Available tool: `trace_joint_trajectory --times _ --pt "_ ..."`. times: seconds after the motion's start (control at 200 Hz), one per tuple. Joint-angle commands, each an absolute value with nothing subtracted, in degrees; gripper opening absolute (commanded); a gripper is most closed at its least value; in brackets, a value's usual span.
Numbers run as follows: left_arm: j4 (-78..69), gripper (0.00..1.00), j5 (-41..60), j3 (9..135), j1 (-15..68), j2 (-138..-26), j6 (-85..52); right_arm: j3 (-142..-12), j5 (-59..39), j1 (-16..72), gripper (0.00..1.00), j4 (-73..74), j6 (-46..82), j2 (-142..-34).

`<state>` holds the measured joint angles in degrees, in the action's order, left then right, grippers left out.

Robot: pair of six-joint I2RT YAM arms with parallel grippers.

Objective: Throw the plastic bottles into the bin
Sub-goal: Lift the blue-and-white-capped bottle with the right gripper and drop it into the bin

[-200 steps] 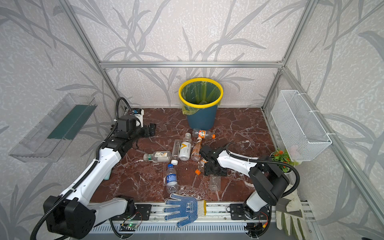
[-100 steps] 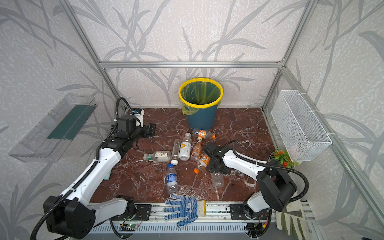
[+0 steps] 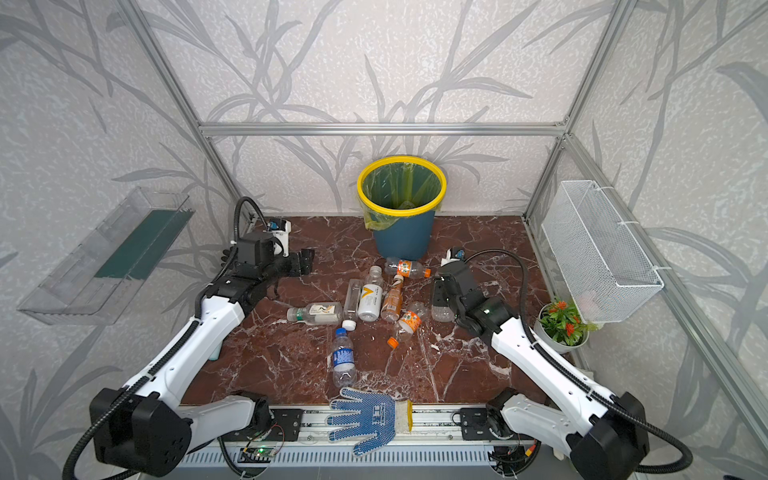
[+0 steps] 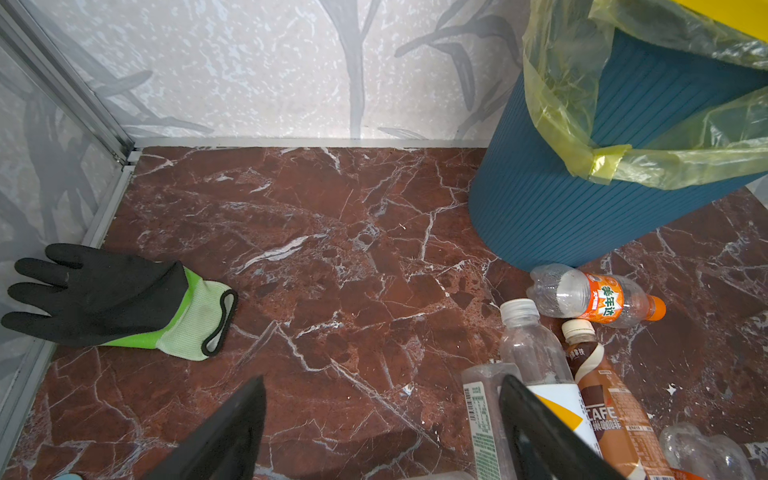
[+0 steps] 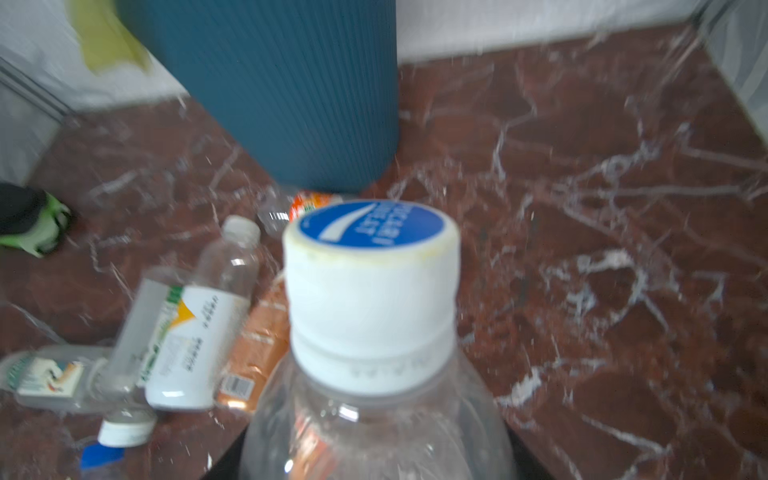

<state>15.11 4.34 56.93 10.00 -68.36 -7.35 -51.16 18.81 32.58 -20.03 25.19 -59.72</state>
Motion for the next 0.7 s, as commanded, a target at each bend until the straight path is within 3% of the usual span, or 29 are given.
trace_joint_trajectory --times 0.0,0.3,0.445,0.555,0.64,0.695 --pt "12.5 0.87 6.6 55.9 9.8 -66.5 -7.5 -53.2 23.6 32.2 0.60 -5.3 15.7 -56.5" --pt "10.9 0.87 7.9 54.9 10.0 -63.4 -6.8 -52.1 22.2 32.1 0.60 16.2 1.8 -47.3" --pt "10.9 0.87 7.6 55.2 10.0 -62.3 -6.8 -55.5 20.1 32.1 0.60 23.5 -2.0 -49.3" --pt "11.2 0.87 7.0 55.6 10.0 -61.8 -7.5 -70.9 17.1 31.9 0.60 14.4 -1.7 -62.1" --pt "12.6 0.87 5.6 56.8 10.0 -62.2 -8.5 -91.3 11.8 31.1 0.60 0.5 0.5 -77.7" --pt "14.1 0.87 4.9 58.0 10.1 -62.6 -9.7 -107.0 7.5 30.0 0.66 -12.5 2.5 -89.2"
